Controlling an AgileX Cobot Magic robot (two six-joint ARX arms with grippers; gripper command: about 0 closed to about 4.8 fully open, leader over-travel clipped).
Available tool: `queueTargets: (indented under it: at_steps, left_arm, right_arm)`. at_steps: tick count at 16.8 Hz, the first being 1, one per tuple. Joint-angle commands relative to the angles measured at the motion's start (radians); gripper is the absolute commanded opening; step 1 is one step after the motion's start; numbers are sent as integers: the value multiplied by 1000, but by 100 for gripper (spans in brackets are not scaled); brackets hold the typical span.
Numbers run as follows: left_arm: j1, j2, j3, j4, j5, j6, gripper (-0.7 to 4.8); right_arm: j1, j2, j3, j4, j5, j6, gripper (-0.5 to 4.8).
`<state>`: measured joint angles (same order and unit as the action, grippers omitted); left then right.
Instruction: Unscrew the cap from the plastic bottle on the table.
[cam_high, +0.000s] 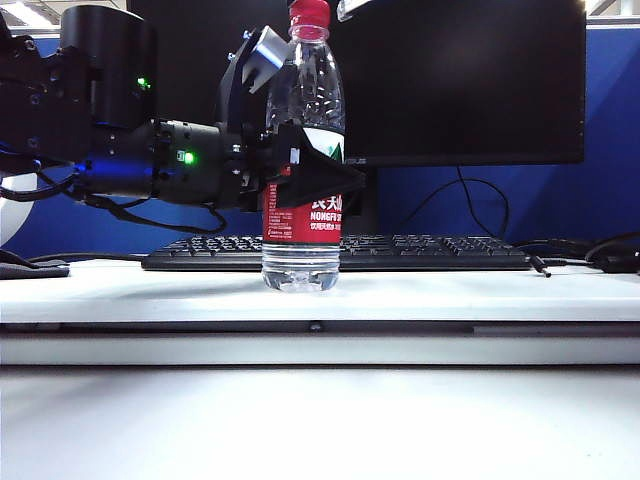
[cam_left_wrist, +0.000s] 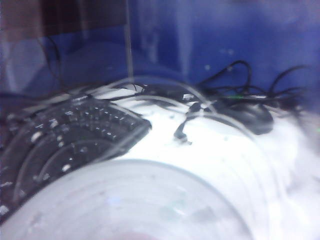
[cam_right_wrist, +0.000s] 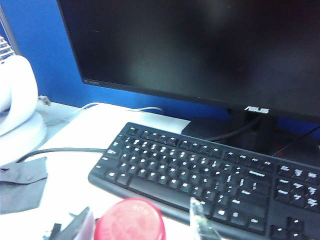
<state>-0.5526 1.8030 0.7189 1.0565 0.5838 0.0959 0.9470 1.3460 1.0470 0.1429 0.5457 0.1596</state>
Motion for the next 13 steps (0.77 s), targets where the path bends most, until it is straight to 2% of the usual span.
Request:
queueTargets:
  at_steps: [1, 2, 4, 6, 8, 13]
  left_arm:
    - [-1, 0, 2, -4, 7, 0, 295]
    - [-1, 0, 2, -4, 7, 0, 295]
    - [-1, 0, 2, -4, 7, 0, 295]
    - [-1, 0, 2, -7, 7, 0, 295]
    - [-1, 0, 2, -9, 7, 0, 295]
    - [-1, 0, 2, -17, 7, 1, 295]
  right_arm:
    - [14, 2, 3, 11, 3, 21, 251]
    - [15, 2, 3, 9, 2, 22, 251]
    - [29, 16, 3, 8, 3, 28, 207]
    - [44, 28, 3, 13, 13, 32, 206]
    - [45, 35, 3, 19, 24, 31, 142]
    - [44, 35, 3, 46, 23, 19, 143]
